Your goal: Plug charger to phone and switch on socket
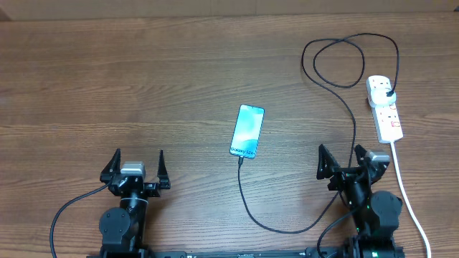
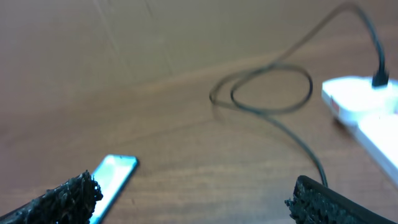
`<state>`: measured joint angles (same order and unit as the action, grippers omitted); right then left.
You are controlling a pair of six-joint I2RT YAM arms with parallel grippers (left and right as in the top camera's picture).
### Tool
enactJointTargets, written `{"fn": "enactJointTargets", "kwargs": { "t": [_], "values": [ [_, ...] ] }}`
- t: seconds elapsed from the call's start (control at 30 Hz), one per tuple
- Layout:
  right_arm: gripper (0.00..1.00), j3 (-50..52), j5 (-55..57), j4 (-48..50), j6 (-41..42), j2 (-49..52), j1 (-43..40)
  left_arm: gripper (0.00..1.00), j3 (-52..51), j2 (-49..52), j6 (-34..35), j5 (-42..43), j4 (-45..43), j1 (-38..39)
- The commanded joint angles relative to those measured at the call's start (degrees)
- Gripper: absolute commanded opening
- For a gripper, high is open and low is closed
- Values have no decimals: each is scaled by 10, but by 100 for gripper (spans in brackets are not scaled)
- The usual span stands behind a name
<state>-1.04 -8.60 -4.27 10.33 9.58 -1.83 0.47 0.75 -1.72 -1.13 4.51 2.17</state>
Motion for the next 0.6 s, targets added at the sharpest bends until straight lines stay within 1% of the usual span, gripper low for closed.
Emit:
{"fn": "enactJointTargets", "kwargs": {
  "t": [0.0, 0.13, 0.57],
  "values": [
    [100, 6, 0, 3, 1, -46, 3, 100, -2, -5, -9, 3, 0, 0],
    [100, 6, -1, 4, 1, -97, 3, 99, -2, -5, -9, 3, 0, 0],
    [100, 6, -1, 4, 1, -94, 3, 100, -2, -5, -9, 3, 0, 0]
  ]
}}
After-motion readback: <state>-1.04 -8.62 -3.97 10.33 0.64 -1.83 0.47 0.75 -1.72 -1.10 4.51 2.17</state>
